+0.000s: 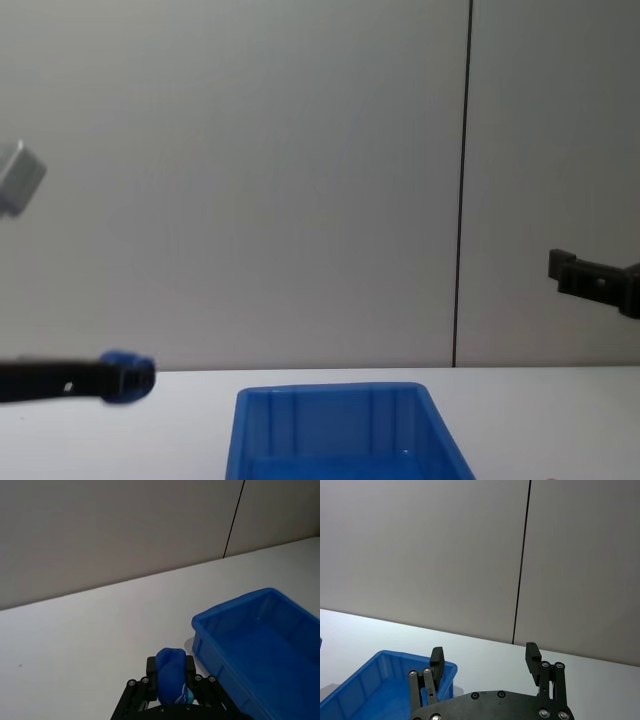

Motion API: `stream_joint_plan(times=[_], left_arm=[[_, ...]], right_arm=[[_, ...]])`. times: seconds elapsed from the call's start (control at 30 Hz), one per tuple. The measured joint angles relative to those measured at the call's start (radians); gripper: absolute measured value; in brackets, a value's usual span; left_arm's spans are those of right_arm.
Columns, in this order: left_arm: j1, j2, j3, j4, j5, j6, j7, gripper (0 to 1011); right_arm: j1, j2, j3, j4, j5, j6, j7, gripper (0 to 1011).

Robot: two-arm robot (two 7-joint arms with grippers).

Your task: Pick up the two dolls from the table and place them into the box.

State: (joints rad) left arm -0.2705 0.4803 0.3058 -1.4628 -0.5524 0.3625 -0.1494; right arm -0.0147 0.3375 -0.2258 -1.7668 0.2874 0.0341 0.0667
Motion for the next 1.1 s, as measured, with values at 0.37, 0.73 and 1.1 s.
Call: stream_joint_plan(times=[0.37, 0.73, 1.1], left_arm=[[-0.054, -0.005, -0.007, -0.020, 0.014, -0.020, -0.143, 262], [-0.133, -0.033, 0.007, 0.039, 0.044, 0.007, -0.329, 209], [-0.231, -0.082, 0.045, 0.175, 0.117, 0.060, -0.534, 208]], right_arm=[[0.000, 0.000, 0.000, 0.000, 0.000, 0.000, 0.000, 1003], [0.000, 0.000, 0.000, 0.000, 0.000, 0.000, 0.000, 1003], [0.000, 0.000, 0.000, 0.000, 0.000, 0.000, 0.000, 1003]])
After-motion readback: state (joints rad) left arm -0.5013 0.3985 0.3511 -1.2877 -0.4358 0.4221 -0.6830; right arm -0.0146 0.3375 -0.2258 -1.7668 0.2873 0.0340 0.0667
